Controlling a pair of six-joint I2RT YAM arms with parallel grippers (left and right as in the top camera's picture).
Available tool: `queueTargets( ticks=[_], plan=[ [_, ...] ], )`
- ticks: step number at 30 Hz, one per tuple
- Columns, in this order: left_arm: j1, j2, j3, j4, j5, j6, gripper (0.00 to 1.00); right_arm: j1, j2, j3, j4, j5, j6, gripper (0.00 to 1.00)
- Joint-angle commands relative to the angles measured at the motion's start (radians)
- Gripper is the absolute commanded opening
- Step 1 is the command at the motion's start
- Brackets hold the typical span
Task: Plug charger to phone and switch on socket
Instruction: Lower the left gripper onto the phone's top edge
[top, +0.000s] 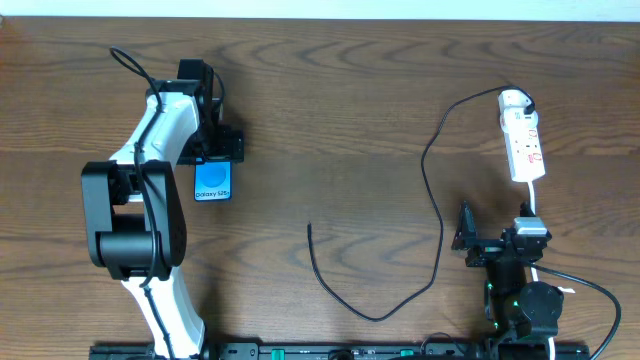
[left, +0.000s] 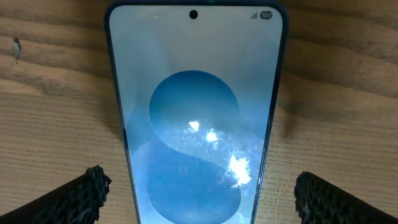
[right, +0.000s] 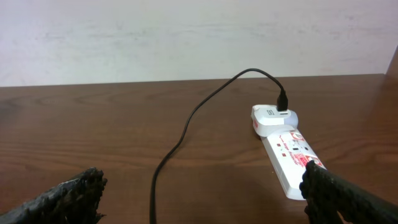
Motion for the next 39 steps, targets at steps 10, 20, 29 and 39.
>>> queueTargets(
  ticks=[10, 20, 29, 39],
  plan=[
    [0.003, 0.002, -0.017, 0.034, 0.006, 0.006, 0.98, 0.007, -0.011, -0.001, -0.004, -0.002, -0.009, 0.99],
    [0.003, 0.002, -0.072, 0.085, 0.006, 0.006, 0.98, 0.007, -0.011, -0.001, -0.004, -0.002, -0.009, 0.99],
    [0.003, 0.002, -0.078, 0.089, 0.006, 0.006, 0.98, 0.007, -0.011, -0.001, -0.004, -0.002, -0.009, 0.99],
    [0.003, 0.002, -0.079, 0.09, 0.01, 0.006, 0.98, 0.007, -0.011, -0.001, -0.004, -0.002, -0.009, 0.99]
  ],
)
